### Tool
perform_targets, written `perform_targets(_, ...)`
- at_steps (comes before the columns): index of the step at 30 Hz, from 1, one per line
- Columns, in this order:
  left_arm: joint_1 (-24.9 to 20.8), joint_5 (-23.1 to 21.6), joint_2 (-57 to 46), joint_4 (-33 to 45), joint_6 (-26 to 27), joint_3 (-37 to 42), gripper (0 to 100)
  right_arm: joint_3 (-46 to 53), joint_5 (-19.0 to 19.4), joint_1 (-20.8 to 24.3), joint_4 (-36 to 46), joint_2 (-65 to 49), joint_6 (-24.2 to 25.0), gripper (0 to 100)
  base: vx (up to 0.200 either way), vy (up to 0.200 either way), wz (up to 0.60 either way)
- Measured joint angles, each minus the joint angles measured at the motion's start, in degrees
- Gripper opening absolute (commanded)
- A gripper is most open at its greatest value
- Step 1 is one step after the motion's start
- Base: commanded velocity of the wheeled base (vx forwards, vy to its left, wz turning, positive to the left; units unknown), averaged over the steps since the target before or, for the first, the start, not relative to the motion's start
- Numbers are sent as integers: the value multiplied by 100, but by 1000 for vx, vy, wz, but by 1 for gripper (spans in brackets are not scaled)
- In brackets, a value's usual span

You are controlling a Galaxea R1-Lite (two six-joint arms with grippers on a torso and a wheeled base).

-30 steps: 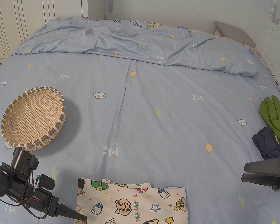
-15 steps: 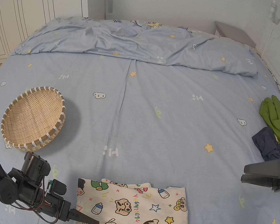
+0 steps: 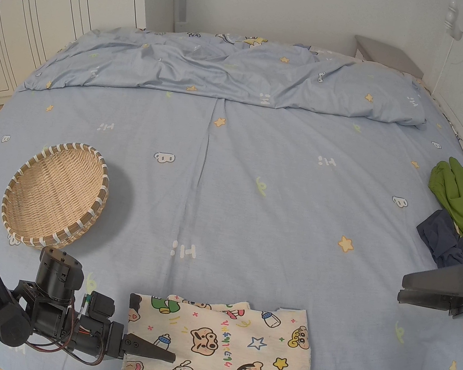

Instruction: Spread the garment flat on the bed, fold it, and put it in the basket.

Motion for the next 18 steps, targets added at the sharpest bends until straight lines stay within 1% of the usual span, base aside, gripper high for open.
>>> perform_targets(3, -96, 33, 15, -511, -235, 162, 100, 0, 2, 0, -5, 0, 2, 100, 0, 0, 0)
perform_targets(6, -174, 79, 74, -1069, -349, 339, 100, 0, 0, -2, -9, 0, 0, 100, 0, 0, 0)
perform_targets(10, -317, 351, 293, -1961, -424, 595, 100, 0, 0, -7, -11, 0, 2, 100, 0, 0, 0)
perform_targets(12, -434, 699, 456, -2277, -444, 702, 100, 0, 0, -7, -13, 0, 2, 100, 0, 0, 0)
perform_targets(13, -508, 958, 557, -2449, -455, 744, 100, 0, 0, -7, -13, 0, 0, 100, 0, 0, 0)
perform_targets(15, -664, 1554, 769, -2800, -477, 823, 100, 0, 0, -7, -13, 0, 0, 100, 0, 0, 0)
perform_targets(16, -767, 1938, 918, -3035, -507, 864, 100, 0, 0, -7, -13, 0, 0, 100, 0, 0, 0)
perform_targets(18, -937, 2470, 1184, -3519, -614, 929, 100, 2, 0, -7, -13, -2, 2, 100, 0, 0, 0)
